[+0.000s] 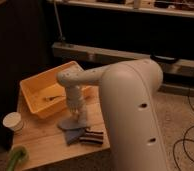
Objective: Wipe table surface with towel
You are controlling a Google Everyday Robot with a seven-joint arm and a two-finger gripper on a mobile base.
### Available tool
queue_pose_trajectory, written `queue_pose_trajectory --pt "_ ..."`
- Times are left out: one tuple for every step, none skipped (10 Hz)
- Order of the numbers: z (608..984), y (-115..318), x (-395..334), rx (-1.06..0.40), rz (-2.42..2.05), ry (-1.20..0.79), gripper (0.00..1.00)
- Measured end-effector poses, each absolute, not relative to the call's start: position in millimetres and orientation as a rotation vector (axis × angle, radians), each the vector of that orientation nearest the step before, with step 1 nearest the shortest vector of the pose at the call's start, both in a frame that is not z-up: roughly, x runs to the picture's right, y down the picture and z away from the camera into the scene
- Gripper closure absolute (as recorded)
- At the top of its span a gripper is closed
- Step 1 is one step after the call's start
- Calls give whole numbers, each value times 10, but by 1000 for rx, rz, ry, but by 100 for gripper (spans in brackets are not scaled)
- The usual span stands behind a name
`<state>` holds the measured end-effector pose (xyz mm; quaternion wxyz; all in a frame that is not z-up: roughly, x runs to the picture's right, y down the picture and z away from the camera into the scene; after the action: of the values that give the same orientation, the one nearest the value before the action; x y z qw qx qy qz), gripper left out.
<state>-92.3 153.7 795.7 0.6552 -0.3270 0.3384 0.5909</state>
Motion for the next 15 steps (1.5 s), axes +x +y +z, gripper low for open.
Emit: queue_pose_trajectory --pt "7923 1548 -777 -738 1347 782 100" --pt "7905 1540 -616 -728 1364 797 100" --pt "7901 1519 -439 -709 1406 818 100" --pt "7925 1476 -253 -692 1458 839 100" --pt "7976 1399 -30 -669 1524 862 100" --pt "8045 1332 105 -650 1568 885 100" --pt "8107 1278 193 -632 1594 904 100" --pt "8197 1242 266 -609 1615 930 100" --pt "8294 1225 251 -593 1613 938 100" --pt "8351 1205 186 -593 1611 921 100" --pt "8417 1161 118 -595 1607 894 100" --pt "8473 1108 -20 -601 1595 866 100" --pt "8532 1054 -210 -608 1573 837 100" --pt "8568 1028 -341 -616 1557 819 100" --pt "8615 1003 -482 -623 1530 796 100"
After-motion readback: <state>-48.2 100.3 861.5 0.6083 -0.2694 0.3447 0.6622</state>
